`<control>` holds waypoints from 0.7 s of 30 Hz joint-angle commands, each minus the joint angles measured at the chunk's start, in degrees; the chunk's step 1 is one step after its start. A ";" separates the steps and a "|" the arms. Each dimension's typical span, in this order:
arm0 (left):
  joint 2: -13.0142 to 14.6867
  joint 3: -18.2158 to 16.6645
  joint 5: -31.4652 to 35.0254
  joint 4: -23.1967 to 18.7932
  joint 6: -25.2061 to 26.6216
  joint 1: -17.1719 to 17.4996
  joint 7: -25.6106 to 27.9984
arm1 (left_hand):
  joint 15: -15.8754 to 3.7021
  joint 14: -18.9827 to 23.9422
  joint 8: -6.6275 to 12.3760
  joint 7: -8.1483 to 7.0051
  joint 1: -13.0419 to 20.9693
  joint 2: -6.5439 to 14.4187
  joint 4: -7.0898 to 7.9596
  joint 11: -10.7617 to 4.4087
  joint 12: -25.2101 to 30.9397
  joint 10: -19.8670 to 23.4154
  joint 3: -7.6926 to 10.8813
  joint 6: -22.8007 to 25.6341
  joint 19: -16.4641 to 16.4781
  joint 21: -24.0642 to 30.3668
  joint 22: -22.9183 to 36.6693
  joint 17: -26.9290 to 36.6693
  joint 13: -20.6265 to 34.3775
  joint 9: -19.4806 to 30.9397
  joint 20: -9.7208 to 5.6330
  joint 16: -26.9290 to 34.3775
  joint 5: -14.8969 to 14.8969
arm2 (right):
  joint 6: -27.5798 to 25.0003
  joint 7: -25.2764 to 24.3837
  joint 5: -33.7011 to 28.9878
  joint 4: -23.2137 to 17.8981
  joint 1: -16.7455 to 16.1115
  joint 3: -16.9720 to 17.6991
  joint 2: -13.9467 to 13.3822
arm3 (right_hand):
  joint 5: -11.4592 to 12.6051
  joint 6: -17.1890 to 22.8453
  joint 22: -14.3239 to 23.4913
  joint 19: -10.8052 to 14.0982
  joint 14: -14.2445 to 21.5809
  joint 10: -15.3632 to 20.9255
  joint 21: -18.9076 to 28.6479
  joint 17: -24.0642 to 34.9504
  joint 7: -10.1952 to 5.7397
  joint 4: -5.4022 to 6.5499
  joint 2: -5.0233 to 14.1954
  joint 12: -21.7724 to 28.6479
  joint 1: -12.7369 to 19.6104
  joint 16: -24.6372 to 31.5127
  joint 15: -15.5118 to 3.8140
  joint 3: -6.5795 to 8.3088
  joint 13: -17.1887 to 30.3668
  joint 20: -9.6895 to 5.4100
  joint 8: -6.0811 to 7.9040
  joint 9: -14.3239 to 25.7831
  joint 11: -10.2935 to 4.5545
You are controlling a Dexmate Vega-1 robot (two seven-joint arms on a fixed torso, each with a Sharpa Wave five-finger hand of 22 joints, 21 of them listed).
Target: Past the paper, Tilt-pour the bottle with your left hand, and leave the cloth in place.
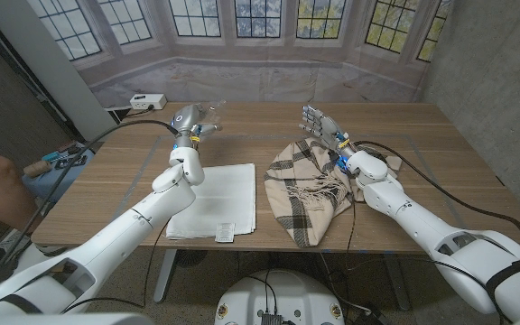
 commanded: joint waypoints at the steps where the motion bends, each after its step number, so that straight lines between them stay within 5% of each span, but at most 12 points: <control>1: -2.02 0.41 -5.00 7.22 -9.65 -1.36 9.39 | -0.04 0.84 1.91 1.97 -0.10 8.63 3.79 -0.04 -0.38 0.95 3.49 6.19 0.40 0.54 0.26 0.35 -0.34 0.15 -0.06 0.45 0.36 | -0.76 -0.74 -0.36 -0.30 0.08 -0.26 0.16 | 0.02 0.63 0.09 0.36 0.63 0.57 0.04 0.25 0.14 -0.04 0.22 0.18 0.14 -0.03 0.07 -0.11 0.27 0.18 0.21 0.33 0.04; 12: -4.71 -1.28 -13.80 12.63 -18.05 -2.03 10.00 | -0.04 0.44 1.51 2.07 -0.96 8.86 4.16 0.11 -1.30 0.51 3.55 5.56 0.37 0.58 0.27 -0.06 -1.09 0.06 -0.03 -0.08 0.43 | -2.21 -1.88 -1.02 -2.30 -0.09 -0.51 -0.54 | 0.02 0.81 0.09 0.39 0.76 0.64 0.05 0.26 0.23 -0.01 0.22 0.19 0.09 0.01 -0.01 -0.10 0.27 0.21 0.27 0.33 0.00; 21: -6.50 -3.25 -21.23 13.42 -20.19 -1.05 8.60 | 0.27 -0.04 1.17 2.36 -1.42 8.80 4.14 0.61 -2.45 -0.37 3.80 4.95 0.03 0.51 0.27 -0.82 -1.87 0.01 -0.14 -0.89 0.55 | -3.18 -2.09 -1.13 -2.79 -0.04 -0.72 -0.77 | 0.02 0.81 0.09 0.41 0.78 0.64 0.05 0.24 0.25 -0.05 0.20 0.18 0.12 -0.02 -0.02 -0.07 0.27 0.23 0.26 0.33 0.07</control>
